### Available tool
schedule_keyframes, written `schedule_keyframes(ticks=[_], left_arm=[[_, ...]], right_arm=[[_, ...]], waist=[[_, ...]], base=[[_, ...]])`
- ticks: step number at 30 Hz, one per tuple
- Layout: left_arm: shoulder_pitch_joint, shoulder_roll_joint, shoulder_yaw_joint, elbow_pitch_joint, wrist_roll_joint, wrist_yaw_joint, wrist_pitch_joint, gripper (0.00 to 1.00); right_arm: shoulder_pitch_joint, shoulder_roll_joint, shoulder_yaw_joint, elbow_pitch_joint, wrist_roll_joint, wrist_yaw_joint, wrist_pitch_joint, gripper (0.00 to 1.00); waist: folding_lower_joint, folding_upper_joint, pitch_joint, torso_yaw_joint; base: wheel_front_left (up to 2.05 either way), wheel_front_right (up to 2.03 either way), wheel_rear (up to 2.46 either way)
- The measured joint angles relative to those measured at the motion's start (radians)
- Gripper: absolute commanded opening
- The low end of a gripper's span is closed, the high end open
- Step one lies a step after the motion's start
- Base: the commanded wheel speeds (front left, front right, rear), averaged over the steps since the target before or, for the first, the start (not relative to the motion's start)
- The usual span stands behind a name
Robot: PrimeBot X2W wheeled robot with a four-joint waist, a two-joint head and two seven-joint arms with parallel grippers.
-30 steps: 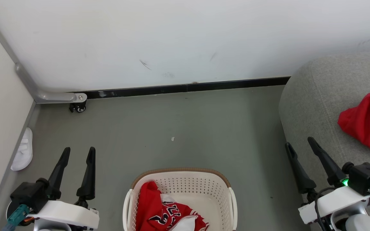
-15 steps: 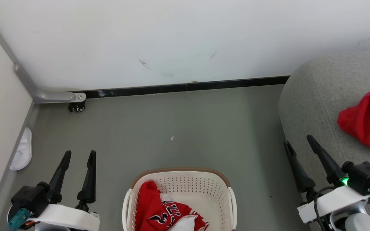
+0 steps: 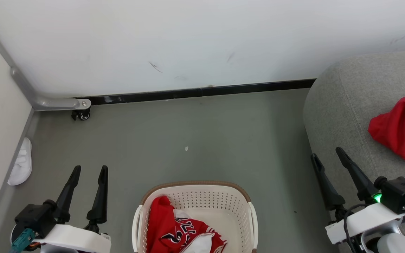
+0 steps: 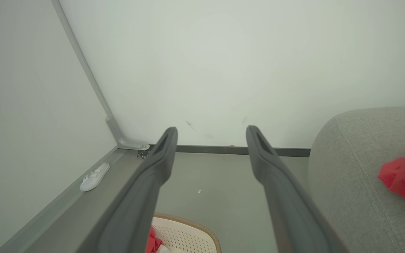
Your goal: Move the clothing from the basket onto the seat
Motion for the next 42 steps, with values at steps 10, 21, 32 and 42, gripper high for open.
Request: schedule_keyframes(ticks=[10, 21, 32, 42], left_arm=[[0.0, -0.001, 0.0, 0.021, 0.01, -0.018, 0.0, 1.0], [-0.002, 0.002, -0.002, 0.026, 0.018, -0.031, 0.0, 1.0], [-0.027, 0.009, -0.013, 0.038, 0.025, -0.043, 0.0, 1.0], [-0.05, 0.018, -0.038, 0.06, 0.026, -0.05, 0.0, 1.0]], right_arm=[[-0.001, 0.01, -0.001, -0.008, 0.0, 0.0, 0.0, 1.0], [-0.007, 0.027, 0.005, -0.022, 0.0, 0.0, 0.0, 1.0], [-0.056, 0.029, 0.012, -0.023, 0.0, 0.0, 0.0, 1.0], [-0.083, 0.029, 0.015, -0.019, 0.0, 0.0, 0.0, 1.0]], waist=[[0.0, 0.0, 0.023, -0.009], [0.0, 0.0, 0.068, -0.029], [0.0, 0.0, 0.125, -0.051], [0.0, 0.0, 0.183, -0.062]], base=[[0.0, 0.0, 0.0], [0.0, 0.0, 0.0], [0.0, 0.0, 0.0], [0.0, 0.0, 0.0]])
